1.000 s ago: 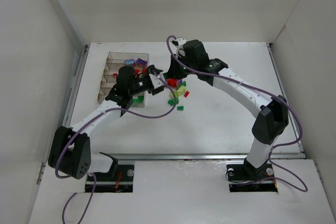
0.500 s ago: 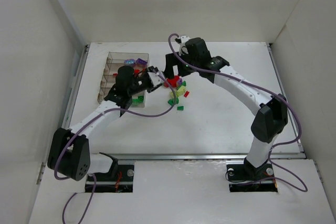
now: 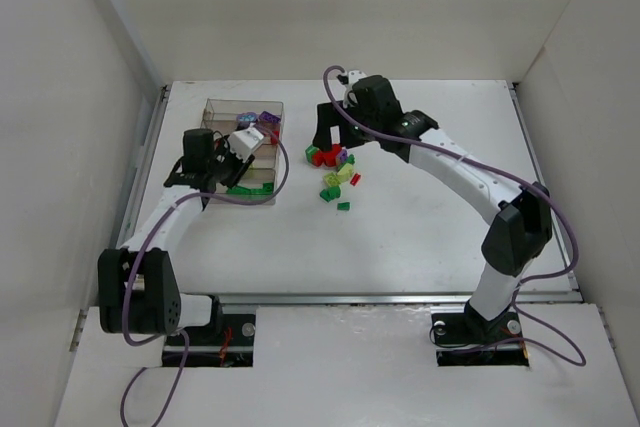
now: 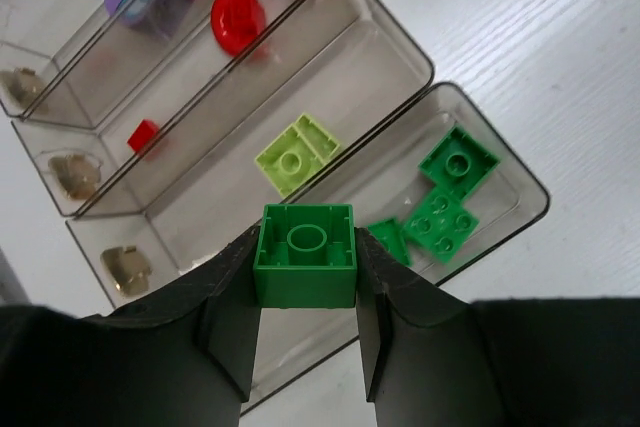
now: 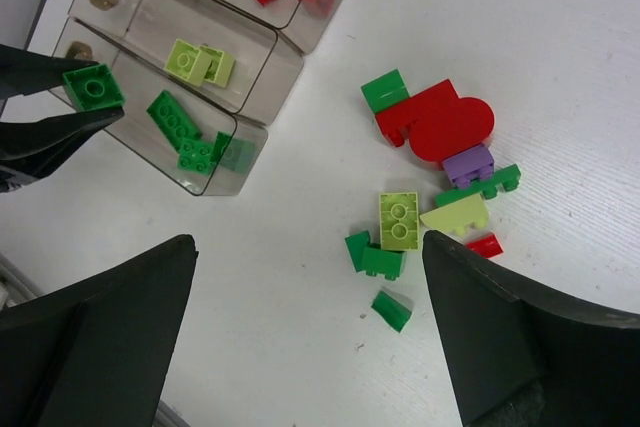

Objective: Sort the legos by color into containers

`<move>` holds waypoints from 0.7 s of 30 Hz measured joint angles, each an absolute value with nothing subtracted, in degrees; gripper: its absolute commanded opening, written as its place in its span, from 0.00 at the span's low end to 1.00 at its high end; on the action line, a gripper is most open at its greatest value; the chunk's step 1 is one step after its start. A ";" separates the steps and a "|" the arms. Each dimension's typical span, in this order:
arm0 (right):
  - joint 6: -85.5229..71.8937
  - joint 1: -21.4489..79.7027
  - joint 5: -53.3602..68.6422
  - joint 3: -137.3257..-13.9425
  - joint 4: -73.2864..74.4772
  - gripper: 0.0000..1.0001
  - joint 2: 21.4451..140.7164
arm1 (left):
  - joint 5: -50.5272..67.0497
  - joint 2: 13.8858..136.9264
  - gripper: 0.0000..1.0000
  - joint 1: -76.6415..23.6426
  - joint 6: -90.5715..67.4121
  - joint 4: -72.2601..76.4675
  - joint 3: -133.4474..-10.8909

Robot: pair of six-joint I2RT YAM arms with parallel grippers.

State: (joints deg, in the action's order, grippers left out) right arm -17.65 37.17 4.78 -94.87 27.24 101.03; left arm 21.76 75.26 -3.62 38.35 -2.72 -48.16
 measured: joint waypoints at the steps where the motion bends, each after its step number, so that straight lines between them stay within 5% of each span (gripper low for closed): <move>1: -17.74 37.15 4.71 -94.87 27.27 1.00 101.03 | 20.64 75.26 0.09 -3.51 38.87 -3.20 -48.07; 5: -17.74 37.15 4.71 -94.87 27.27 1.00 101.03 | 17.17 75.29 0.41 -3.36 41.87 -3.33 -47.05; 6: -17.74 37.15 4.71 -94.87 27.38 1.00 101.03 | 16.84 75.29 0.57 -3.36 42.65 -3.33 -46.81; 12: -17.69 37.15 3.88 -94.87 27.79 1.00 101.03 | 16.34 75.29 0.85 -3.27 45.21 -3.77 -46.48; 13: -17.67 37.15 3.75 -94.87 27.88 1.00 101.03 | 16.64 75.29 0.97 -3.27 45.50 -3.77 -46.48; 21: -17.10 37.15 1.76 -94.87 28.16 1.00 101.03 | 20.12 74.63 1.00 -3.27 45.58 -3.27 -46.74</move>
State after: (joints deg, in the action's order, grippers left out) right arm -17.10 37.15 1.76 -94.87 28.16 101.03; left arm 20.12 74.63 -3.27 45.58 -3.27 -46.74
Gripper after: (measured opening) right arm 0.998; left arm 0.993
